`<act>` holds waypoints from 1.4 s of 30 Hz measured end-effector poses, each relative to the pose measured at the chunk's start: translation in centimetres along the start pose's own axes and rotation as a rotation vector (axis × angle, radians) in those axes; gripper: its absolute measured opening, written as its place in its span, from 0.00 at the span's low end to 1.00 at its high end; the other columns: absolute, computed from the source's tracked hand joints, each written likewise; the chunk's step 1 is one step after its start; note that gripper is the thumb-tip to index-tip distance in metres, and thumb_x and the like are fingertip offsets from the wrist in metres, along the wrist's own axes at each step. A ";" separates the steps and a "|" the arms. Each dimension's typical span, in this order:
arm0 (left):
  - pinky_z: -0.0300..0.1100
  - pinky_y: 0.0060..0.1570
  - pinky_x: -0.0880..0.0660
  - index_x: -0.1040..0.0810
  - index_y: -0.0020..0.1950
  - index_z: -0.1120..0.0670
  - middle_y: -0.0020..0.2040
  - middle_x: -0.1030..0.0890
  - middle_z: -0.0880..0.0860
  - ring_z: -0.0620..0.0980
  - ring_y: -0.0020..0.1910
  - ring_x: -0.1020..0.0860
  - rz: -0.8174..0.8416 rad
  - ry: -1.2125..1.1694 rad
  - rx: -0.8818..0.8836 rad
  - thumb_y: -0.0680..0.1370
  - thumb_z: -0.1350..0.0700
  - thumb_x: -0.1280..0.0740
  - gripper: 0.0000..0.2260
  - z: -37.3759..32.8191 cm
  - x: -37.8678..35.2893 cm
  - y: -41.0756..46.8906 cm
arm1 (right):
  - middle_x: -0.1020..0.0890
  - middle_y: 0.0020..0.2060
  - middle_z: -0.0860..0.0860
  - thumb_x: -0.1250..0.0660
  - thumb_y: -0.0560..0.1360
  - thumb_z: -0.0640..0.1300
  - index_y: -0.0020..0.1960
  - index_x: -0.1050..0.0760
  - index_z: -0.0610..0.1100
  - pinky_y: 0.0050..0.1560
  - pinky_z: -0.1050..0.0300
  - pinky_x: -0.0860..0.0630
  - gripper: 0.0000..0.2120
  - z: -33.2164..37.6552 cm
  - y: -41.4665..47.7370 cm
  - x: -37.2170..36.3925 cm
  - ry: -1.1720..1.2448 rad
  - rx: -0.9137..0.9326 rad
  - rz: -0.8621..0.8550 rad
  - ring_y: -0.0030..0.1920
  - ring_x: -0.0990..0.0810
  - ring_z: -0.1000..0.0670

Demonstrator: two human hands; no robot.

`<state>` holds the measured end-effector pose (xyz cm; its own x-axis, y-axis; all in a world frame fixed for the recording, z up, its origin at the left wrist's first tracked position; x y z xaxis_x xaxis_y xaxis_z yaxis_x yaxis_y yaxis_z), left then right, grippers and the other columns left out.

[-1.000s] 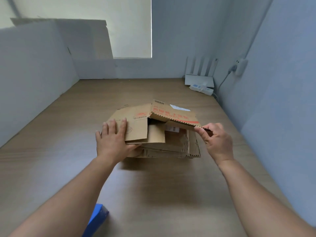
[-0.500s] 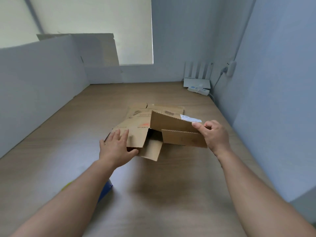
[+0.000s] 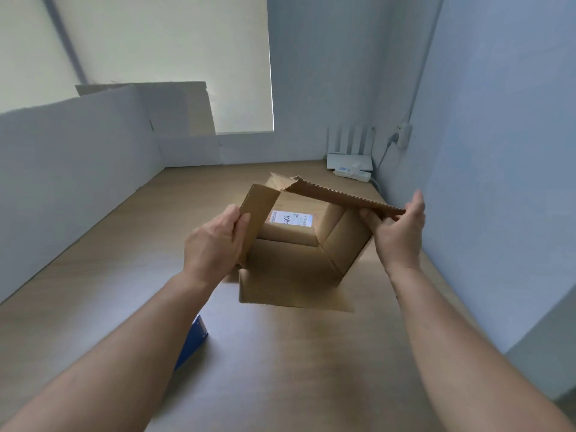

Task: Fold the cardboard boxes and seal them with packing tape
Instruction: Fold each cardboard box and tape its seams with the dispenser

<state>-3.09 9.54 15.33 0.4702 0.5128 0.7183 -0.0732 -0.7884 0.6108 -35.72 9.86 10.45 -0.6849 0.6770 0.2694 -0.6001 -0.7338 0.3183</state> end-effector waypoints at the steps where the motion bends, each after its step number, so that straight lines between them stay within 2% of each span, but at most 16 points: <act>1: 0.48 0.33 0.33 0.32 0.44 0.58 0.35 0.24 0.55 0.63 0.36 0.26 -0.039 -0.069 0.000 0.82 0.50 0.44 0.13 -0.6 0.9 0.3 | 0.38 0.71 0.41 0.27 0.72 0.47 0.78 0.54 0.43 0.69 0.45 0.35 0.46 0.4 -0.4 -0.2 -0.010 -0.020 -0.001 0.70 0.35 0.44; 3: 0.51 0.34 0.32 0.35 0.42 0.57 0.32 0.27 0.55 0.64 0.35 0.28 -0.082 -0.206 0.035 0.83 0.52 0.44 0.12 -1.0 2.5 0.8 | 0.37 0.71 0.39 0.29 0.73 0.44 0.77 0.53 0.42 0.66 0.45 0.33 0.44 0.7 -1.5 -0.6 -0.045 -0.072 0.009 0.69 0.34 0.41; 6: 0.52 0.35 0.33 0.39 0.36 0.51 0.30 0.31 0.49 0.59 0.33 0.32 -0.120 -0.343 0.145 0.83 0.53 0.44 0.15 0.4 5.0 1.6 | 0.22 0.50 0.39 0.37 0.74 0.37 0.58 0.26 0.37 0.46 0.50 0.29 0.13 2.4 -3.4 -0.8 -0.188 -0.057 0.027 0.53 0.24 0.37; 10: 0.47 0.32 0.40 0.39 0.34 0.51 0.30 0.32 0.50 0.49 0.30 0.34 -0.165 -0.324 0.263 0.83 0.53 0.45 0.16 4.0 8.9 2.1 | 0.26 0.36 0.45 0.38 0.74 0.36 0.44 0.29 0.41 0.37 0.55 0.38 0.02 8.9 -4.6 0.7 -0.314 0.193 -0.092 0.37 0.32 0.43; 16: 0.46 0.38 0.35 0.32 0.37 0.54 0.38 0.26 0.56 0.59 0.41 0.28 0.126 0.003 0.356 0.79 0.55 0.43 0.11 6.9 7.5 1.5 | 0.28 0.35 0.46 0.35 0.72 0.40 0.38 0.33 0.43 0.35 0.56 0.37 0.07 12.6 -4.6 -3.0 -0.705 0.236 0.150 0.39 0.31 0.42; 21: 0.44 0.39 0.34 0.27 0.45 0.54 0.49 0.20 0.58 0.57 0.44 0.28 0.330 0.042 0.436 0.77 0.56 0.42 0.06 8.8 3.1 -2.0 | 0.18 0.39 0.43 0.36 0.77 0.55 0.43 0.22 0.40 0.34 0.61 0.27 0.18 8.4 -7.9 -7.4 -0.385 -0.026 0.645 0.39 0.19 0.45; 24: 0.44 0.42 0.29 0.28 0.60 0.54 0.50 0.22 0.56 0.58 0.48 0.24 0.265 -0.148 0.590 0.78 0.51 0.39 0.12 10.1 3.0 -3.0 | 0.16 0.45 0.45 0.38 0.75 0.61 0.47 0.21 0.41 0.44 0.61 0.22 0.23 6.8 -9.6 -8.0 -0.009 -0.199 0.804 0.42 0.17 0.50; 26: 0.45 0.40 0.24 0.29 0.56 0.55 0.50 0.20 0.56 0.54 0.46 0.21 0.276 -0.541 0.626 0.79 0.47 0.37 0.13 9.6 2.0 -3.5 | 0.16 0.51 0.48 0.41 0.70 0.69 0.54 0.21 0.44 0.57 0.57 0.25 0.30 5.9 -9.8 -8.1 0.062 -0.203 0.861 0.53 0.18 0.51; 28: 0.47 0.51 0.24 0.24 0.52 0.55 0.53 0.18 0.54 0.50 0.53 0.20 0.424 -0.908 0.578 0.78 0.36 0.42 0.23 7.7 0.7 -4.5 | 0.18 0.54 0.53 0.38 0.63 0.75 0.56 0.21 0.48 0.66 0.53 0.34 0.35 5.2 -10.2 -8.2 0.102 -0.171 0.919 0.61 0.24 0.52; 30: 0.51 0.66 0.35 0.17 0.50 0.52 0.56 0.18 0.46 0.47 0.62 0.24 0.613 -0.929 0.484 0.70 0.23 0.51 0.38 6.9 -0.3 -6.1 | 0.17 0.52 0.55 0.33 0.61 0.72 0.54 0.20 0.49 0.63 0.58 0.32 0.33 4.8 -10.6 -8.3 0.151 -0.132 0.947 0.58 0.23 0.55; 32: 0.50 0.71 0.45 0.18 0.57 0.46 0.61 0.21 0.42 0.44 0.67 0.29 0.718 -0.889 0.497 0.62 0.18 0.56 0.45 7.6 -1.5 -7.9 | 0.15 0.46 0.56 0.28 0.66 0.63 0.52 0.19 0.50 0.50 0.65 0.27 0.21 4.3 -10.5 -8.2 0.129 -0.086 0.883 0.51 0.20 0.57; 35: 0.34 0.64 0.34 0.21 0.57 0.41 0.59 0.22 0.37 0.36 0.60 0.26 0.653 -0.896 0.505 0.63 0.20 0.45 0.35 8.4 -2.0 -8.3 | 0.16 0.46 0.55 0.26 0.71 0.48 0.53 0.21 0.50 0.43 0.66 0.24 0.12 3.2 -9.5 -8.1 0.056 -0.042 0.690 0.50 0.19 0.52; 37: 0.31 0.46 0.24 0.23 0.55 0.43 0.56 0.19 0.43 0.39 0.50 0.21 0.517 -0.783 0.518 0.70 0.34 0.33 0.19 8.9 -2.3 -7.7 | 0.22 0.53 0.54 0.26 0.70 0.47 0.64 0.27 0.50 0.48 0.62 0.24 0.24 2.9 -9.2 -8.8 -0.095 -0.008 0.641 0.53 0.22 0.52; 38: 0.38 0.48 0.21 0.25 0.61 0.46 0.60 0.22 0.48 0.44 0.54 0.22 0.471 -0.685 0.512 0.72 0.42 0.30 0.19 9.3 -2.5 -7.6 | 0.25 0.55 0.55 0.26 0.70 0.48 0.69 0.32 0.51 0.49 0.61 0.25 0.30 2.7 -9.1 -9.3 -0.188 0.011 0.635 0.53 0.24 0.53; 40: 0.54 0.63 0.27 0.40 0.75 0.50 0.70 0.34 0.51 0.51 0.68 0.32 0.439 -0.559 0.541 0.75 0.48 0.29 0.33 10.1 -3.1 -7.7 | 0.29 0.54 0.56 0.26 0.69 0.50 0.74 0.40 0.53 0.44 0.64 0.28 0.38 2.8 -8.9 -10.1 -0.324 0.054 0.642 0.49 0.26 0.57; 42: 0.57 0.64 0.29 0.52 0.79 0.47 0.75 0.39 0.51 0.54 0.70 0.34 0.469 -0.657 0.641 0.75 0.47 0.29 0.41 10.9 -4.3 -8.5 | 0.30 0.56 0.53 0.25 0.67 0.51 0.76 0.45 0.53 0.44 0.63 0.28 0.44 2.8 -8.5 -10.8 -0.389 0.063 0.648 0.49 0.27 0.57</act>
<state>5.09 10.34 3.48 0.9172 -0.0285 0.3973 0.0188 -0.9932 -0.1146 -22.07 8.96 7.35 -0.6905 0.0914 0.7176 -0.0946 -0.9949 0.0357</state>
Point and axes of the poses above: each hand's wrist, its own y-axis towards the middle knuckle, its own x-axis out of the back of the hand, z = x × y, the point moved 9 cm from there along y, towards the middle knuckle
